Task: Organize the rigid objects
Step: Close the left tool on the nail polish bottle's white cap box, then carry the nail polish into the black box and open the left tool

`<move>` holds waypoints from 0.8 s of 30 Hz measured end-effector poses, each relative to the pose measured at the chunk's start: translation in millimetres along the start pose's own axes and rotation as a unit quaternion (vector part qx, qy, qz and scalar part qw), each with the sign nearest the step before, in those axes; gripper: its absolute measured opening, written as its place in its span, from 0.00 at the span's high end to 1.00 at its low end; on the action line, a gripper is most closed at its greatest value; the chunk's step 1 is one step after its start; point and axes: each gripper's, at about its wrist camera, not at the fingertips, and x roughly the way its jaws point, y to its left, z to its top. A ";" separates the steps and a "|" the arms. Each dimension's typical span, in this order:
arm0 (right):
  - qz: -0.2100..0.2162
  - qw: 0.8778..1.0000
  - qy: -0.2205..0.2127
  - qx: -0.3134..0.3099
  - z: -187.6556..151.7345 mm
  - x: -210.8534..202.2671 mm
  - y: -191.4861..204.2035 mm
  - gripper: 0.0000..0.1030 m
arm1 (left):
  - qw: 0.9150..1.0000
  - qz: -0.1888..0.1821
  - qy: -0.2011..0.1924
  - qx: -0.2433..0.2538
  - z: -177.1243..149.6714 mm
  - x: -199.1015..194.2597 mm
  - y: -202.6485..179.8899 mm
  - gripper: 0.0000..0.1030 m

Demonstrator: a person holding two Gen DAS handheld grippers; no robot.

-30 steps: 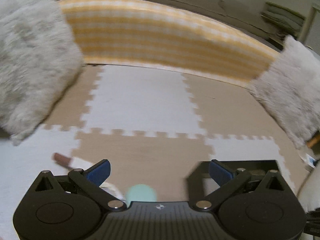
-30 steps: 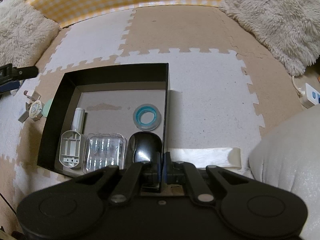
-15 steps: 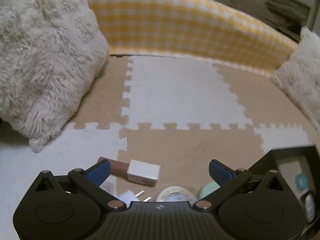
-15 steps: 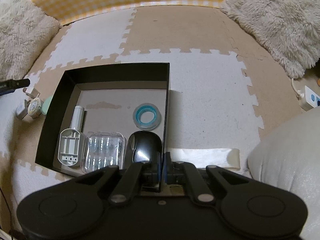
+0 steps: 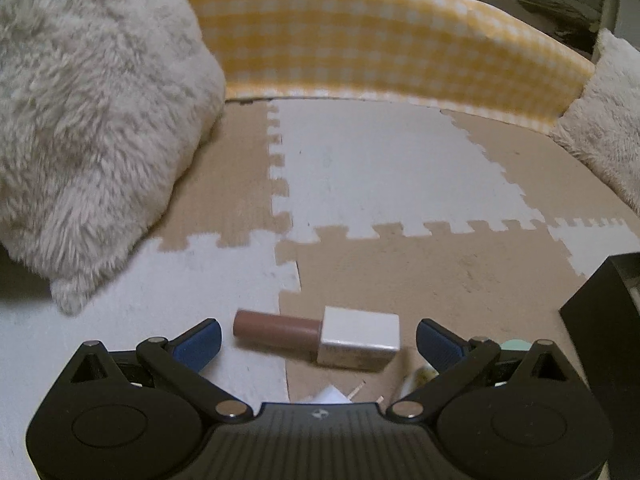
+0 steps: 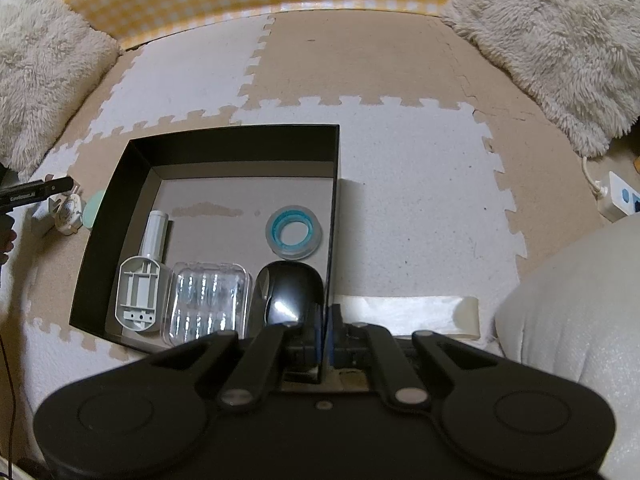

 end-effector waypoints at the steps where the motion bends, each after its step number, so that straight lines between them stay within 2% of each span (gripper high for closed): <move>1: 0.000 1.000 0.000 0.000 0.0 0.0 0.0 0.96 | 1.000 0.000 0.002 0.005 -0.6 1.7 -0.3 0.05; 3: 0.000 1.000 0.000 0.000 0.2 0.1 -0.2 0.96 | 1.000 0.006 0.017 0.020 -2.6 5.8 -1.8 0.12; 8: -0.001 1.000 0.001 -0.001 0.4 0.2 0.0 0.96 | 0.999 0.011 0.015 0.026 -4.5 5.7 0.0 0.17; 19: -0.002 1.000 0.001 -0.004 0.4 0.4 0.4 0.96 | 0.999 0.026 0.003 0.028 -5.7 3.8 -1.7 0.17; 24: -0.002 1.000 0.001 -0.004 0.5 0.4 0.5 0.96 | 1.000 0.026 0.004 0.007 -3.8 1.6 -2.8 0.17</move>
